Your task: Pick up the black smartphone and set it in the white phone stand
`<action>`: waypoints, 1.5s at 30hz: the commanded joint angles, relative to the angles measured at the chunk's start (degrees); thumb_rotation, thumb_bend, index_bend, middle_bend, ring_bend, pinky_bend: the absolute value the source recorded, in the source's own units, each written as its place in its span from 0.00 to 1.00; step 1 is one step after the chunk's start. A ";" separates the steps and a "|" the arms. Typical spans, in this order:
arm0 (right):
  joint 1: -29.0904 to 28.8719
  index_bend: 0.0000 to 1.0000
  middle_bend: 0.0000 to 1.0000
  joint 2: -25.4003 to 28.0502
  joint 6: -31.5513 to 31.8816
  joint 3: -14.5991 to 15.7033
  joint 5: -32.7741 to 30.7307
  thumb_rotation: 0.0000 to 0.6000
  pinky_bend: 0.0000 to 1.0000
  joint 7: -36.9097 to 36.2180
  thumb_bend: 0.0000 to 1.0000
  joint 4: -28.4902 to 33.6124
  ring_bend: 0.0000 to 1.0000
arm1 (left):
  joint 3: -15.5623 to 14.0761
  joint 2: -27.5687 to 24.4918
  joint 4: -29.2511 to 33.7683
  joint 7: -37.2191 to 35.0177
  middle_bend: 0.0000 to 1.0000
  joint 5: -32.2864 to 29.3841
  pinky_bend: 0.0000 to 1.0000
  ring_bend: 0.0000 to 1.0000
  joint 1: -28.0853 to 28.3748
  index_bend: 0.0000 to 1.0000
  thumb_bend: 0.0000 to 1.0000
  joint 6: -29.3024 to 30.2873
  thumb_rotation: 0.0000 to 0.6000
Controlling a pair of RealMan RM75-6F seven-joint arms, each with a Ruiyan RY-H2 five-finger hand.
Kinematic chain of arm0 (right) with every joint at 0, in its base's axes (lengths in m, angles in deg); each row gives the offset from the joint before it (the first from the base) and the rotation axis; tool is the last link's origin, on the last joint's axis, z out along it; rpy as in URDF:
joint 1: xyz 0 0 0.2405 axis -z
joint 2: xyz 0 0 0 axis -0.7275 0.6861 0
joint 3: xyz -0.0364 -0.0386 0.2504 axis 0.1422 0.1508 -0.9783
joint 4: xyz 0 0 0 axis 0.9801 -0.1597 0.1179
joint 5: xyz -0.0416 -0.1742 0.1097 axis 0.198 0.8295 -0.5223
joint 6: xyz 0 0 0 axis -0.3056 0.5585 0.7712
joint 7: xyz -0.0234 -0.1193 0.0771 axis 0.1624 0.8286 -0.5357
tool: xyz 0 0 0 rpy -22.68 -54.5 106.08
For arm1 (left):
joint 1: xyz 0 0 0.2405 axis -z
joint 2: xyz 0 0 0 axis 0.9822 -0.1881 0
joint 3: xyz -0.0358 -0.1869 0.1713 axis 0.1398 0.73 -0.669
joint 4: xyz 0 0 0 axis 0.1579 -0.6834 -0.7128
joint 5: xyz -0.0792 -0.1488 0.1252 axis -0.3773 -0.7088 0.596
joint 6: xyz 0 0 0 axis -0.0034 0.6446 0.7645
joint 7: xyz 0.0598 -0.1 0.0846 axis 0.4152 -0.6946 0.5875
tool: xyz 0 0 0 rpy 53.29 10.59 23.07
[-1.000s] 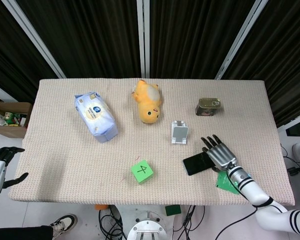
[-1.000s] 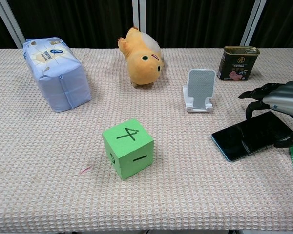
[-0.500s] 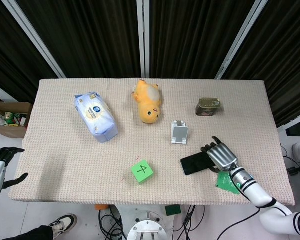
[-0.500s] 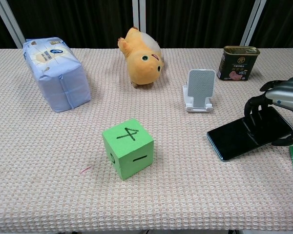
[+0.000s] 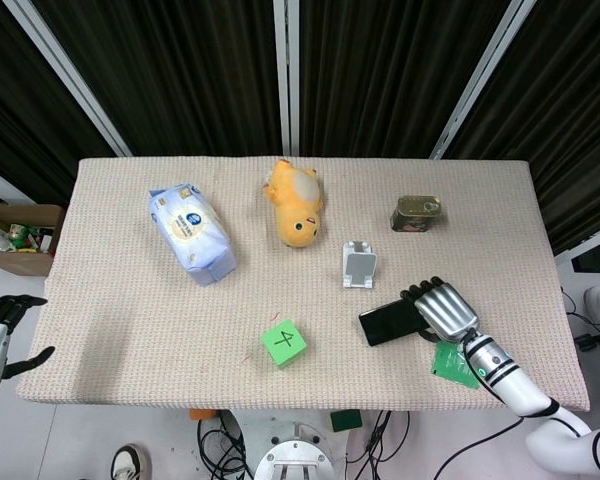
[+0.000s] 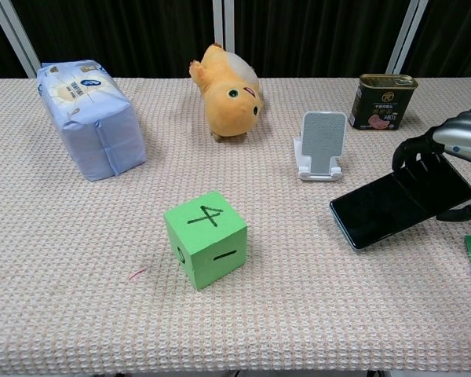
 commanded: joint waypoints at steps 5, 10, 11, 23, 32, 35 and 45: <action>1.73 0.77 0.67 4.94 11.53 0.03 11.93 1.00 0.41 3.46 0.77 1.30 0.64 | 0.09 -0.19 0.55 0.42 0.33 -0.02 0.36 0.26 0.01 0.31 0.05 0.04 1.00; 0.07 0.77 0.68 8.41 17.42 -2.30 21.38 1.00 0.43 11.33 0.76 -0.26 0.64 | 0.08 -0.02 0.84 0.82 0.33 0.37 0.36 0.26 0.06 0.31 0.04 0.23 1.00; -0.91 0.76 0.69 9.66 17.20 -2.82 23.34 1.00 0.43 13.59 0.76 -0.61 0.64 | 0.06 0.08 0.85 0.85 0.33 0.43 0.36 0.26 0.07 0.31 0.04 0.25 1.00; -16.25 0.76 0.69 16.77 12.08 -3.61 43.11 1.00 0.37 10.81 0.74 -10.10 0.64 | 0.02 0.68 0.41 1.02 0.33 0.20 0.36 0.26 0.13 0.31 0.04 -0.11 1.00; -21.88 0.71 0.65 13.29 13.28 -1.29 47.39 1.00 0.30 2.17 0.73 -21.43 0.64 | 0.26 1.14 -0.46 0.51 0.33 -1.19 0.36 0.26 0.65 0.31 0.04 -1.82 1.00; -23.21 0.70 0.64 12.37 13.56 -0.88 47.85 1.00 0.28 0.76 0.73 -23.04 0.64 | 0.49 1.13 -0.33 0.56 0.33 -1.40 0.36 0.26 0.89 0.31 0.04 -2.05 1.00; -25.13 0.69 0.63 6.74 12.67 0.37 46.59 1.00 0.24 -0.82 0.73 -29.57 0.64 | 0.63 1.15 -0.28 0.74 0.33 -1.99 0.36 0.26 1.04 0.31 0.05 -2.51 1.00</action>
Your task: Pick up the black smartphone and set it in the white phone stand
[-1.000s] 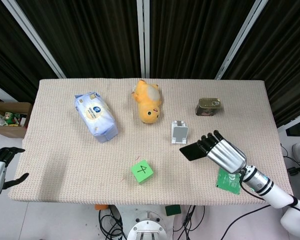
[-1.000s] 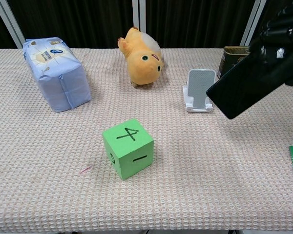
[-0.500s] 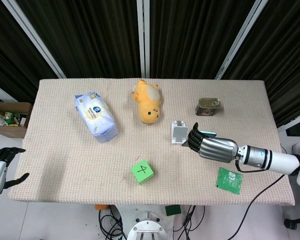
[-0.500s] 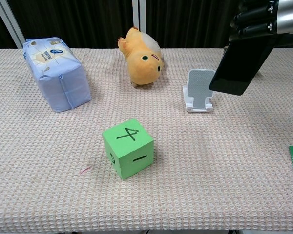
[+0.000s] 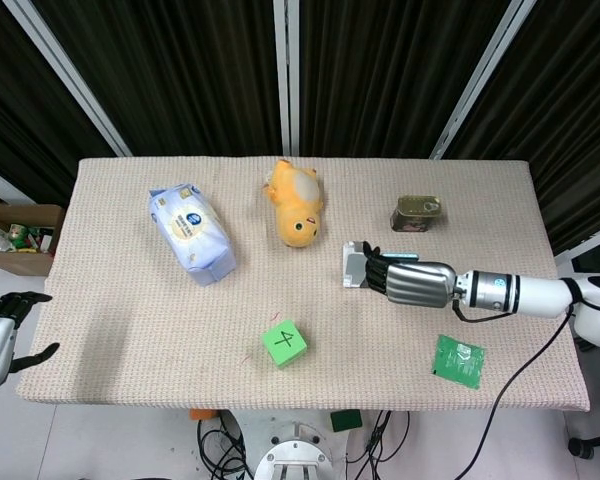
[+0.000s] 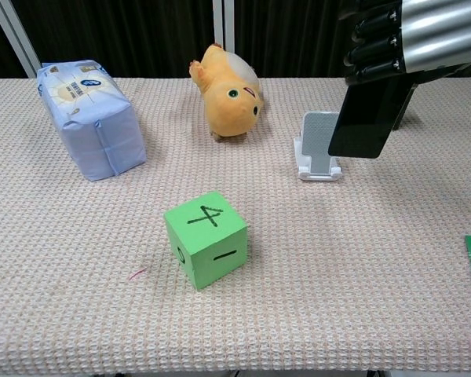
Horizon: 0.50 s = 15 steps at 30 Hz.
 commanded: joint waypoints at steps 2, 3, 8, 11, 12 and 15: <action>-0.60 0.69 0.63 -2.48 0.14 0.69 -1.08 1.00 0.24 -0.96 0.73 -3.17 0.64 | 0.06 -0.17 0.00 -0.11 0.33 -0.20 0.36 0.26 -0.11 0.31 0.04 0.11 1.00; -0.72 0.69 0.63 -2.84 0.19 0.80 -1.28 1.00 0.24 -1.15 0.73 -3.79 0.64 | 0.08 -0.22 -0.01 -0.15 0.33 -0.25 0.36 0.26 -0.12 0.31 0.05 0.13 1.00; -1.18 0.68 0.63 -5.07 0.34 1.11 -2.89 1.00 0.22 -1.83 0.73 -6.72 0.64 | 0.23 -0.23 -0.32 -0.63 0.33 -0.42 0.36 0.26 -0.15 0.31 0.05 0.27 1.00; -1.58 0.68 0.63 -6.52 0.38 1.70 -3.27 1.00 0.22 -2.27 0.73 -8.09 0.64 | 0.15 -0.02 -0.75 -0.93 0.33 -0.41 0.36 0.26 -0.14 0.31 0.04 0.13 1.00; -1.66 0.68 0.63 -6.99 0.58 1.75 -3.49 1.00 0.22 -2.40 0.74 -8.40 0.64 | 0.14 0.02 -0.86 -0.99 0.33 -0.40 0.36 0.26 -0.14 0.31 0.05 0.12 1.00; -2.06 0.68 0.63 -8.36 0.83 2.23 -3.81 1.00 0.22 -2.59 0.74 -9.54 0.64 | 0.13 0.03 -1.15 -1.20 0.33 -0.43 0.36 0.26 -0.24 0.31 0.04 0.26 1.00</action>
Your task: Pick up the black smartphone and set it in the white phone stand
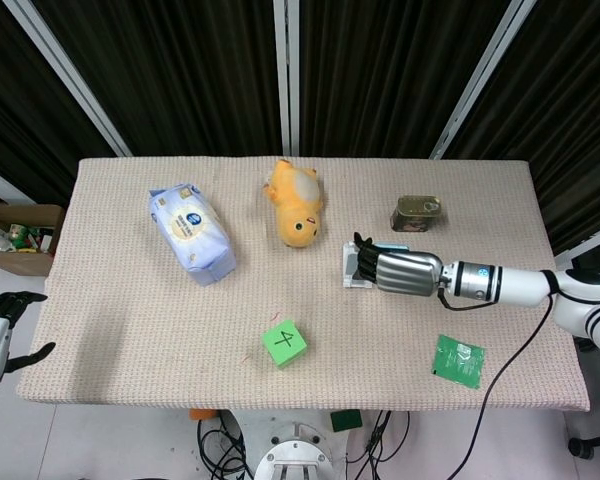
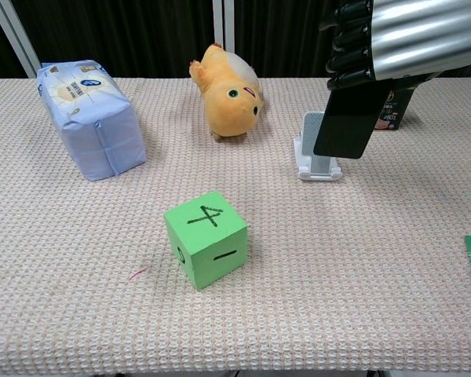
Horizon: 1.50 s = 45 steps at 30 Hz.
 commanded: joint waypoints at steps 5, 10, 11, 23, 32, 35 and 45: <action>-1.05 0.68 0.63 -2.66 0.32 1.45 -0.84 1.00 0.22 -0.73 0.74 -2.45 0.64 | 0.06 -0.10 -0.45 -0.47 0.33 0.06 0.36 0.26 -0.28 0.31 0.05 0.61 1.00; -1.44 0.68 0.63 -3.86 0.74 2.35 -1.49 1.00 0.22 -1.24 0.74 -3.79 0.64 | 0.04 -0.16 -0.55 -0.59 0.33 0.07 0.36 0.26 -0.33 0.31 0.04 0.64 1.00; -1.51 0.68 0.63 -4.01 0.82 2.45 -1.65 1.00 0.22 -1.35 0.74 -4.00 0.64 | 0.05 -0.16 -0.59 -0.64 0.33 0.04 0.36 0.26 -0.33 0.31 0.04 0.64 1.00; -2.53 0.68 0.63 -5.42 0.86 4.22 -3.12 1.00 0.23 -2.31 0.74 -5.48 0.64 | 0.10 -0.30 -0.78 -0.92 0.33 -0.14 0.36 0.26 -0.51 0.31 0.05 0.78 1.00; -2.96 0.67 0.63 -6.29 0.80 5.24 -4.07 1.00 0.22 -2.42 0.74 -6.08 0.64 | 0.11 -0.13 -1.28 -1.37 0.33 -0.39 0.36 0.26 -0.50 0.31 0.04 0.47 1.00; -3.30 0.66 0.63 -6.63 0.50 5.53 -4.35 1.00 0.22 -2.64 0.74 -6.23 0.64 | 0.12 -0.21 -1.30 -1.36 0.33 -0.48 0.36 0.26 -0.58 0.31 0.05 0.52 1.00; -3.83 0.66 0.63 -6.60 0.35 6.36 -5.18 1.00 0.22 -2.61 0.74 -6.14 0.64 | 0.11 0.01 -1.86 -1.87 0.33 -0.72 0.36 0.26 -0.44 0.31 0.04 -0.07 1.00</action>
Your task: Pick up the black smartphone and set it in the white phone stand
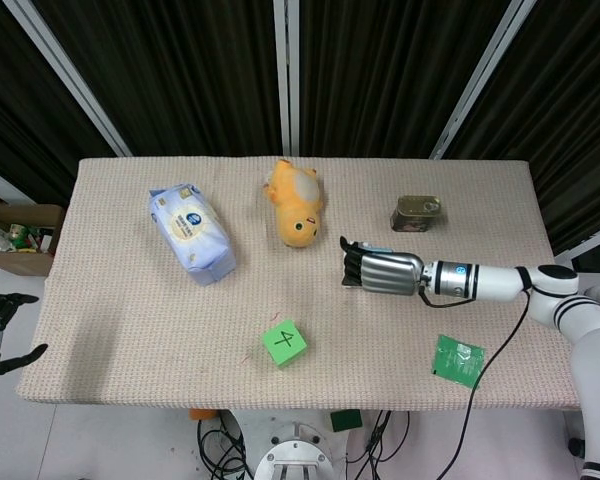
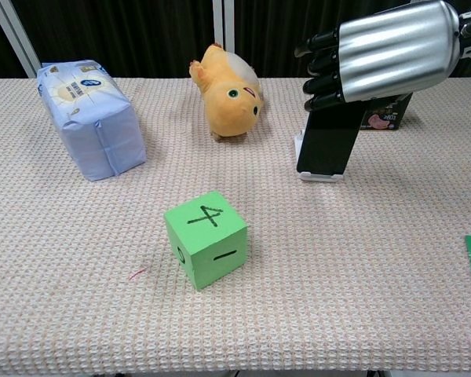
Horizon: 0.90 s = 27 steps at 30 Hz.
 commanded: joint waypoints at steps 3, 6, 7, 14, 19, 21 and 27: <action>-0.18 0.66 0.62 0.37 0.04 0.35 -0.28 1.00 0.22 0.12 0.74 0.27 0.64 | 0.05 0.07 -0.06 0.00 0.33 0.07 0.36 0.26 0.14 0.31 0.04 -0.13 1.00; -0.21 0.66 0.62 0.66 -0.05 0.58 -0.55 1.00 0.22 0.09 0.74 0.48 0.64 | 0.07 0.08 -0.06 -0.01 0.33 0.03 0.36 0.26 0.23 0.31 0.04 -0.30 1.00; -0.19 0.66 0.62 0.70 -0.10 0.67 -0.61 1.00 0.22 0.09 0.74 0.50 0.64 | 0.06 0.08 -0.06 0.00 0.33 0.03 0.36 0.26 0.25 0.31 0.04 -0.34 1.00; -0.60 0.66 0.62 0.40 -0.50 1.16 -0.81 1.00 0.22 0.01 0.74 0.48 0.64 | 0.06 0.12 -0.27 -0.16 0.33 -0.14 0.36 0.26 0.27 0.31 0.04 -0.52 1.00; -0.85 0.65 0.62 0.07 -0.93 1.41 -1.11 1.00 0.22 -0.20 0.74 0.25 0.64 | 0.10 0.04 -0.37 -0.30 0.33 -0.29 0.36 0.26 0.20 0.31 0.05 -0.49 1.00; -0.77 0.61 0.61 -0.06 -1.35 1.44 -1.46 1.00 0.23 -0.24 0.73 0.27 0.62 | 0.10 0.04 -0.45 -0.42 0.33 -0.29 0.36 0.26 0.22 0.31 0.04 -0.54 1.00; -1.04 0.12 0.34 0.51 -5.38 1.56 -3.03 1.00 0.18 0.68 0.57 1.62 0.30 | 0.06 -0.02 -0.63 -0.70 0.33 -0.47 0.36 0.26 0.30 0.31 0.04 -0.93 1.00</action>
